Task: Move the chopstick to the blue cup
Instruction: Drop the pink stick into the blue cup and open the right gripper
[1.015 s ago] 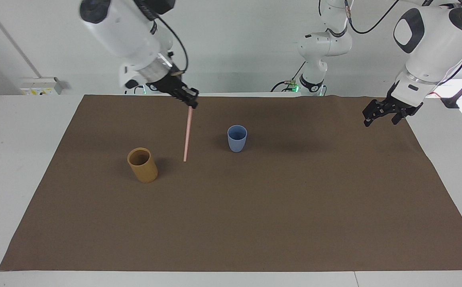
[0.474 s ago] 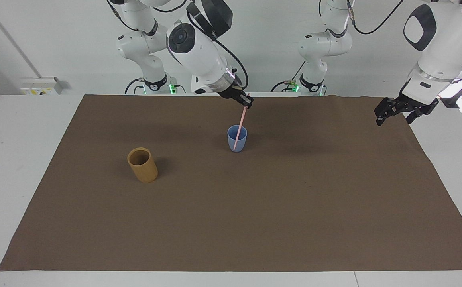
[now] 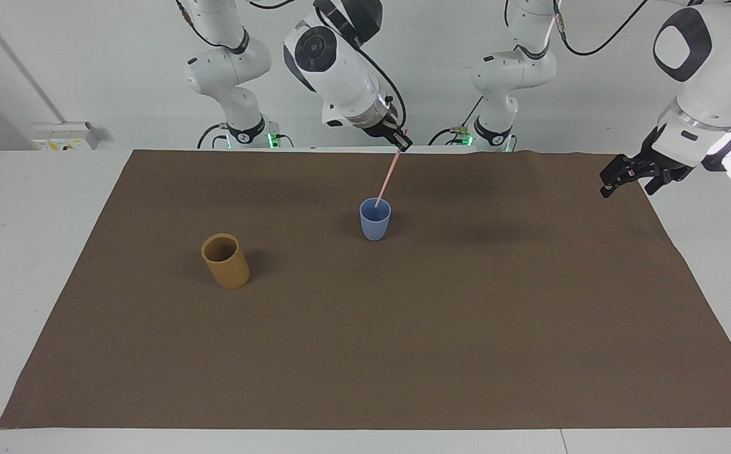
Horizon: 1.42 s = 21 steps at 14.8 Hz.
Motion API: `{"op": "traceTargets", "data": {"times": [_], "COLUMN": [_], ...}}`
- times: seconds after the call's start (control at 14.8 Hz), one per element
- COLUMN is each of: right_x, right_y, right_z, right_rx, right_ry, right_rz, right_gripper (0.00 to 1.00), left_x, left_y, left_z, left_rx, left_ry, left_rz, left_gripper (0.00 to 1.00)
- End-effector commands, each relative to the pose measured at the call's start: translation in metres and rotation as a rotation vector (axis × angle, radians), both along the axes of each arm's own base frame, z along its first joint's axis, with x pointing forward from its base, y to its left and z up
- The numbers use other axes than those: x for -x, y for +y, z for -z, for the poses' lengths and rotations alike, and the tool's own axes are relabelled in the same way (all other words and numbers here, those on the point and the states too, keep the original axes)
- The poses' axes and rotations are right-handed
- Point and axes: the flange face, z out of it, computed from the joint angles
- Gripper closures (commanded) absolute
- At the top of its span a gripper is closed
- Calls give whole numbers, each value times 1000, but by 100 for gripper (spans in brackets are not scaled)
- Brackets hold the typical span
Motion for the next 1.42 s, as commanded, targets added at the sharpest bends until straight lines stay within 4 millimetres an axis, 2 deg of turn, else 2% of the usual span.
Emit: {"op": "traceTargets", "data": {"times": [0.0, 0.07, 0.14, 0.2, 0.27, 0.34, 0.47, 0.54, 0.68, 0.74, 0.88, 1.02, 1.08, 1.15, 1.29, 1.35], "right_x": [9, 8, 9, 8, 5, 3, -10, -26, -64, -81, -97, -100, -96, -92, -79, -74], "right_y": [-19, -20, -21, -24, -28, -30, -41, -62, -126, -168, -255, -339, -367, -394, -422, -432], "right_z": [15, 14, 16, 20, 19, 15, 8, -1, -24, -31, -45, -62, -74, -93, -132, -145], "right_rx": [-39, -41, -40, -42, -49, -46, -41, -8, 133, 198, 234, 250, 279, 312, 348, 365], "right_ry": [-19, -24, -23, -32, -49, -64, -88, -138, -342, -429, -497, -508, -494, -490, -470, -465], "right_rz": [22, 25, 22, 13, -6, -15, 7, 24, -71, -152, -337, -498, -550, -619, -744, -799], "right_gripper": [100, 99, 87, 58, 20, 0, 0, 0, 0, 0, 0, 0, 0, 0, 0, 0], "left_x": [3, 4, 3, 3, 3, 3, 3, 2, 3, 2, 2, 2, 2, 3, 3, 3], "left_y": [2, 2, 1, 0, 0, 0, -2, -4, -5, -5, -5, -4, -4, -4, -4, -2], "left_z": [0, 0, 0, 0, 0, 0, -1, -2, -2, -2, -3, -3, -4, -3, -3, -4], "left_rx": [19, 19, 21, 22, 22, 25, 35, 35, 33, 32, 30, 29, 29, 27, 27, 27], "left_ry": [20, 18, 20, 18, 18, 17, 18, 15, 16, 15, 13, 10, 8, 10, 10, 7], "left_rz": [-3, -2, -3, -2, -3, -11, -38, -35, -32, -29, -27, -28, -30, -30, -30, -31], "left_gripper": [0, 0, 0, 0, 0, 0, 0, 0, 0, 0, 0, 0, 0, 0, 0, 0]}}
